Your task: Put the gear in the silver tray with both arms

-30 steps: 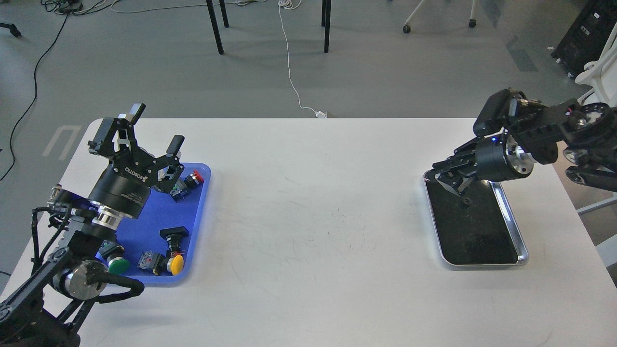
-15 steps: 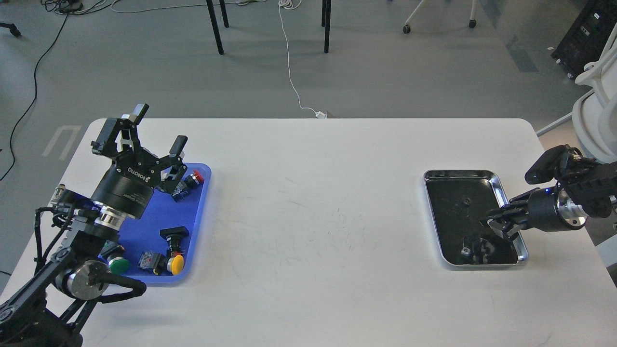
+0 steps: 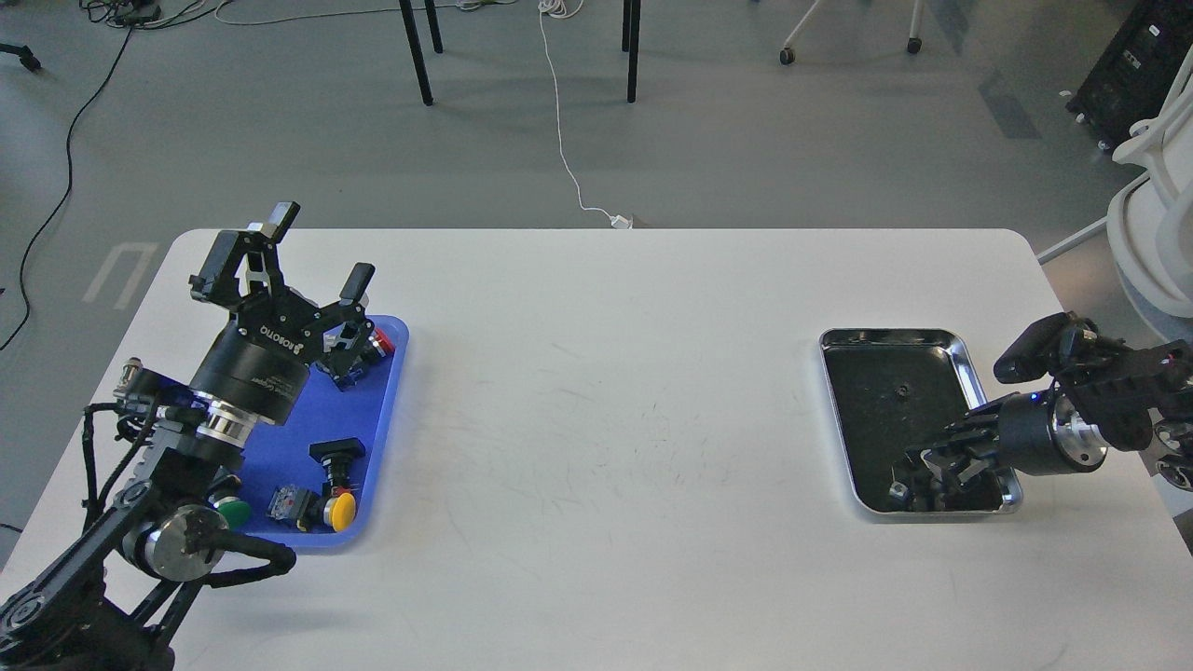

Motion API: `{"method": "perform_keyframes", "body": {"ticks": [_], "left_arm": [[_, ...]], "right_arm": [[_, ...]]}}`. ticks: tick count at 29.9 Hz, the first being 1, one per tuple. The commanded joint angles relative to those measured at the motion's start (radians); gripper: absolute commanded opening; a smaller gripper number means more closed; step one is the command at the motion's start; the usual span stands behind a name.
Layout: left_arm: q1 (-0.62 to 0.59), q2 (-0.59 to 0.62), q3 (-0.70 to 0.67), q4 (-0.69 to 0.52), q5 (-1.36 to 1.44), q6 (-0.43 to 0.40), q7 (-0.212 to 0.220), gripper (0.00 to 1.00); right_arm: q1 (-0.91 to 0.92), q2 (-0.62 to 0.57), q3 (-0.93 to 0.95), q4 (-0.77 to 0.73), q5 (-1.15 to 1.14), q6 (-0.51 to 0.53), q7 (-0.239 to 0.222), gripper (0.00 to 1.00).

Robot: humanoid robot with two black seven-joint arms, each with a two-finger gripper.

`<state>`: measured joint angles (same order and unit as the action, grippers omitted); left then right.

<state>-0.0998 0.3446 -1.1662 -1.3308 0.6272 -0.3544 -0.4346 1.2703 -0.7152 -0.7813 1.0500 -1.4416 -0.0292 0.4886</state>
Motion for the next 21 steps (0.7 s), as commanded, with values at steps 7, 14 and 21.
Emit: {"method": "perform_keyframes", "body": {"ticks": [7, 14, 21], "left_arm": [[-0.001, 0.001, 0.002, -0.001, 0.003, -0.002, -0.001, 0.98], [0.002, -0.001, 0.005, -0.001, 0.003, -0.002, -0.001, 0.98], [0.012, -0.024, 0.010, 0.001, 0.078, 0.008, -0.003, 0.98]], "right_arm": [[0.078, -0.102, 0.115, 0.128, 0.043, 0.003, 0.000, 0.96], [-0.012, -0.125, 0.367, 0.130, 0.387, 0.000, 0.000, 0.97], [-0.238, -0.060, 0.644, 0.128, 0.901, 0.002, 0.000, 0.97]]}}
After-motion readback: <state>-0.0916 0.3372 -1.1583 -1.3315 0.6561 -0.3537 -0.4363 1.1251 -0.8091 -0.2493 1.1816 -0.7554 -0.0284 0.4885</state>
